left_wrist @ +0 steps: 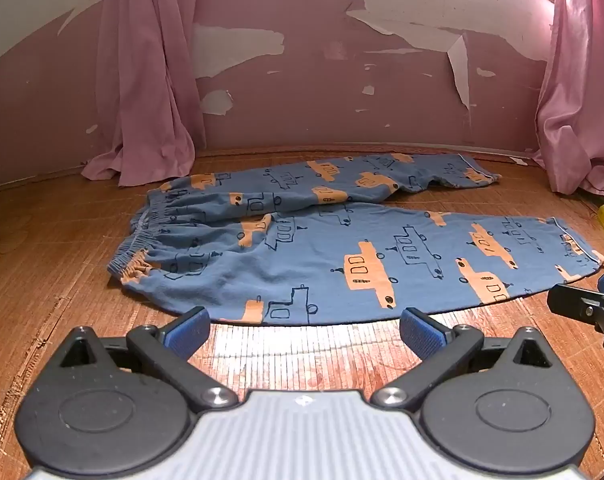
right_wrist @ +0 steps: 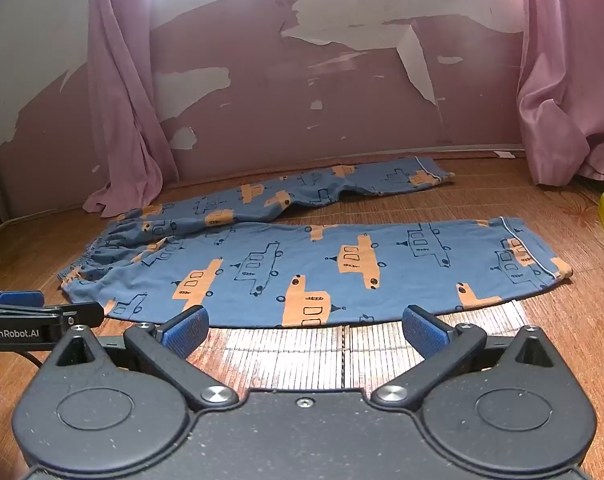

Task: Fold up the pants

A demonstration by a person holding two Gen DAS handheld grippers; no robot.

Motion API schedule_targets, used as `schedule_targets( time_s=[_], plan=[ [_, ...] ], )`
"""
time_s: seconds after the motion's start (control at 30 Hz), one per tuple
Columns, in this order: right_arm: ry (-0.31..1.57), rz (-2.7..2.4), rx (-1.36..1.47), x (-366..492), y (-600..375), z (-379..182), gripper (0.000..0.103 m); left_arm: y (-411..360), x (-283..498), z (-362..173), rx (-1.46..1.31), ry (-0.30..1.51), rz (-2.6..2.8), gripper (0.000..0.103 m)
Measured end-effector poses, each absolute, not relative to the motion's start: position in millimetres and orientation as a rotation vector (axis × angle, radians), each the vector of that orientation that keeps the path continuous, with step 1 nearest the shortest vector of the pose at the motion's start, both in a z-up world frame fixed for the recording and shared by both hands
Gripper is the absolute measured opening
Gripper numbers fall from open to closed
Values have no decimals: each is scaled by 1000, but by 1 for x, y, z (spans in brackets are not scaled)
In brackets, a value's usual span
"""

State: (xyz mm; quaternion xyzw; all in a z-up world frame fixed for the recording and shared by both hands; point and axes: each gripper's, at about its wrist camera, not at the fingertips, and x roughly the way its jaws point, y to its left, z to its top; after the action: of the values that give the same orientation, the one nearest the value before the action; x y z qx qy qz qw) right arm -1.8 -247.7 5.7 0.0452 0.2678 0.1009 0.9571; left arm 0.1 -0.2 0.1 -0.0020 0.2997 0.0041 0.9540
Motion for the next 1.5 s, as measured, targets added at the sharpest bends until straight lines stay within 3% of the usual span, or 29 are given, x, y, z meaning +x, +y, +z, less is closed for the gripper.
schedule_targets(
  time_s=[1.5],
  plan=[
    [555,200,99,2,-250,4,103,-1,-2,5,11,601,7,103]
  ],
)
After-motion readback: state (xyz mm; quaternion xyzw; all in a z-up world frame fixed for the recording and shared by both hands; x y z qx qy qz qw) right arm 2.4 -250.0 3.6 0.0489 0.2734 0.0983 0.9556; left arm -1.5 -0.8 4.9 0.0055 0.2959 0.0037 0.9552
